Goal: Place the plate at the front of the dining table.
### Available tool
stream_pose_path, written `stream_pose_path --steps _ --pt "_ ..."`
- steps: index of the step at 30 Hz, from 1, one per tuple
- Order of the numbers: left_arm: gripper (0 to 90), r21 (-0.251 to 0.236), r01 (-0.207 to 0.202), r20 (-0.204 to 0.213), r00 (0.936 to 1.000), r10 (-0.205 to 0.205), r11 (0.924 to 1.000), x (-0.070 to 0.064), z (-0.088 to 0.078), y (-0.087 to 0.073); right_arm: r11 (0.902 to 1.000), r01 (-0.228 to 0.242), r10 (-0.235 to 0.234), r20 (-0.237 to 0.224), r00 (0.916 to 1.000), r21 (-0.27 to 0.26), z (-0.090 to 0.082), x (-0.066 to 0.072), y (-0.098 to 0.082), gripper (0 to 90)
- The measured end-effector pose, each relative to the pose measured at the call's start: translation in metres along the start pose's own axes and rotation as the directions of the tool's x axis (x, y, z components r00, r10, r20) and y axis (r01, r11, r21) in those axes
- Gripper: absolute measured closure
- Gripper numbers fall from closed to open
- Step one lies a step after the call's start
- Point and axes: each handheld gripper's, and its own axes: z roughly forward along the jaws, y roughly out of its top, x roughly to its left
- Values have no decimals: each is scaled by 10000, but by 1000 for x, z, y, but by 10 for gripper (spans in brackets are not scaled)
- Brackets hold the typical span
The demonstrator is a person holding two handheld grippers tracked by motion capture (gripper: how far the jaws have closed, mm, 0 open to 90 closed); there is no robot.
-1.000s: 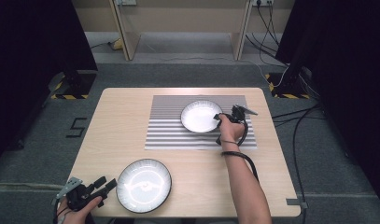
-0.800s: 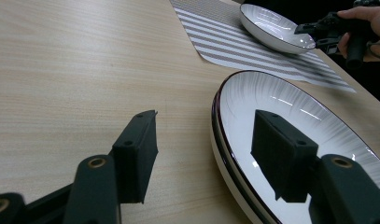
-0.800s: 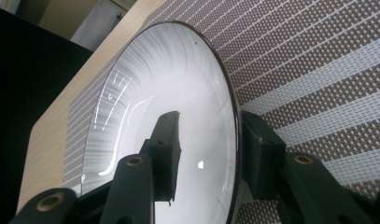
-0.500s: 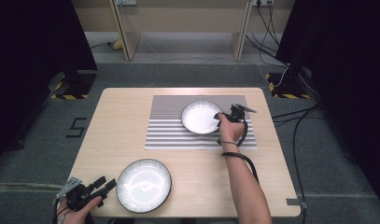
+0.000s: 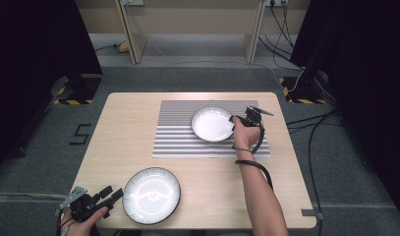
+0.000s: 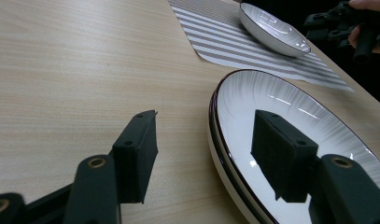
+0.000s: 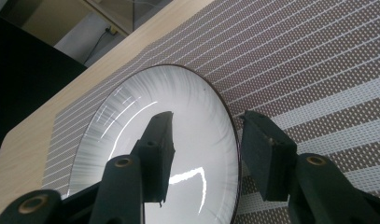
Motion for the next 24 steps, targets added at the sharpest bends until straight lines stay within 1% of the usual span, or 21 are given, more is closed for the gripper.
stream_pose_path --steps 5,9,17,24 --pt "405 3 29 -11 10000 -29 10000 0 0 0 10000 -84 85 -228 9997 37 -5 1 1 537" --pt "405 -5 48 -11 10000 -48 10000 0 0 0 10000 20 -20 -318 9995 -3 -9 0 1 534" --pt "405 5 50 -6 10000 -50 10000 0 0 0 9997 239 -237 -332 9992 57 -19 -1 -1 531" --pt "405 15 51 -9 10000 -51 10000 0 1 0 9992 381 -378 -308 9988 108 -28 -9 -4 528"
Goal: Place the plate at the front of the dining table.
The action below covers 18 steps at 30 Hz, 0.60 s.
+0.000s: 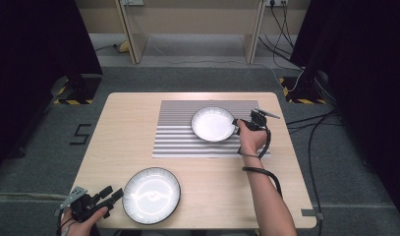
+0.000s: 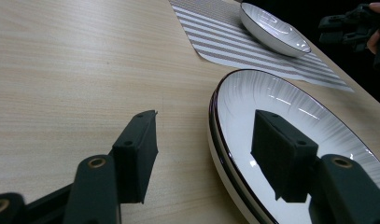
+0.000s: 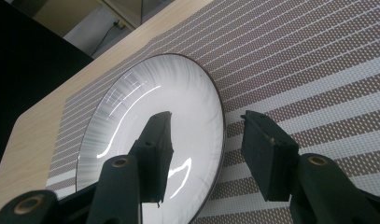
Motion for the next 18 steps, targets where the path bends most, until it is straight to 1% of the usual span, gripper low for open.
stream_pose_path --steps 7,13,15,17,18 --pt "405 6 12 -1 10000 -12 10000 -1 1 0 10000 72 -71 -36 10000 27 -7 -5 -5 528" --pt "405 1 27 -4 10000 -27 10000 0 0 0 9997 247 -248 -106 9996 -23 -13 -7 -10 527" --pt "405 6 27 -11 10000 -27 10000 0 1 0 9998 206 -206 -139 9997 1 -15 -8 -12 526" --pt "405 13 31 -3 10000 -31 10000 -1 1 0 9995 308 -309 -145 9994 -29 -16 -9 -13 525" --pt "405 16 31 -9 10000 -31 10000 -1 1 0 9997 249 -249 -167 9996 16 -17 -10 -13 524"
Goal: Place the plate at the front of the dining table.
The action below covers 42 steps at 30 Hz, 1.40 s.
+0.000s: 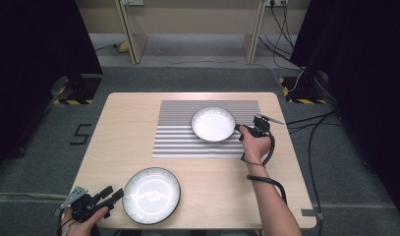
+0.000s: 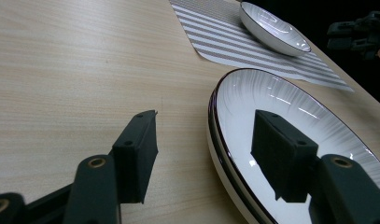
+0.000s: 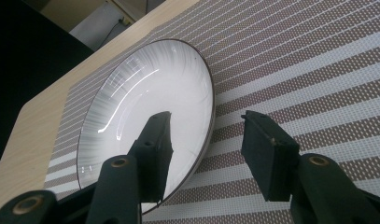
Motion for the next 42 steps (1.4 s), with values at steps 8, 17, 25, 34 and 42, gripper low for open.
stream_pose_path --steps 8,17,25,34,42 --pt "405 21 3 7 10000 -3 10000 0 0 0 9999 48 -48 -58 10000 -93 -10 -6 -4 520" --pt "405 22 -20 -12 10000 20 10000 0 0 0 9999 -93 91 -206 9997 -56 -18 -14 -10 520" --pt "404 23 -18 -20 10000 18 10000 -1 0 0 9999 -98 96 -190 9998 -90 -25 -19 -14 519" --pt "405 6 -14 -44 10000 14 10000 0 0 0 9999 -14 11 -253 9997 -125 -33 -23 -21 518" --pt "405 -1 -8 -46 10000 8 10000 -1 0 0 9998 35 -40 -279 9996 -177 -40 -26 -24 518"
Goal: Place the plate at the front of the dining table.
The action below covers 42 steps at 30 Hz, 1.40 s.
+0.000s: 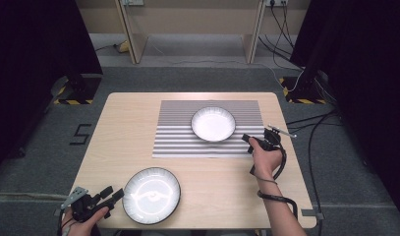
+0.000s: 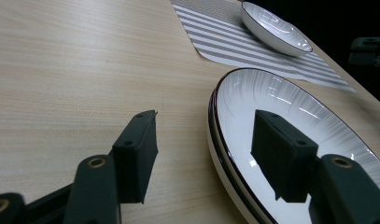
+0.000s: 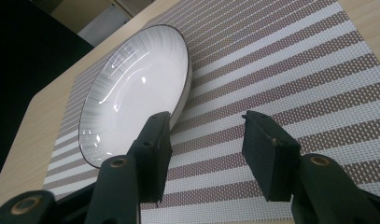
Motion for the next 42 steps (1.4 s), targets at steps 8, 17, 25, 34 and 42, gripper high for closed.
stream_pose_path --steps 8,17,25,34,42 --pt "405 -3 1 -4 10000 -1 10000 0 0 0 10000 88 -88 -59 9999 -12 -6 -2 -3 516" --pt "405 -4 -8 -13 10000 8 10000 0 0 0 9999 146 -146 -116 9998 39 -14 -4 -10 512" --pt "405 8 0 -4 10000 0 10000 -1 0 0 9998 210 -210 -216 9995 29 -23 -6 -17 510" --pt "405 -1 20 13 10000 -20 10000 -1 0 0 9995 318 -316 -298 9991 81 -30 -7 -24 508" --pt "405 -5 61 23 10000 -61 10000 0 0 0 9990 443 -440 -313 9985 90 -37 -9 -31 506"
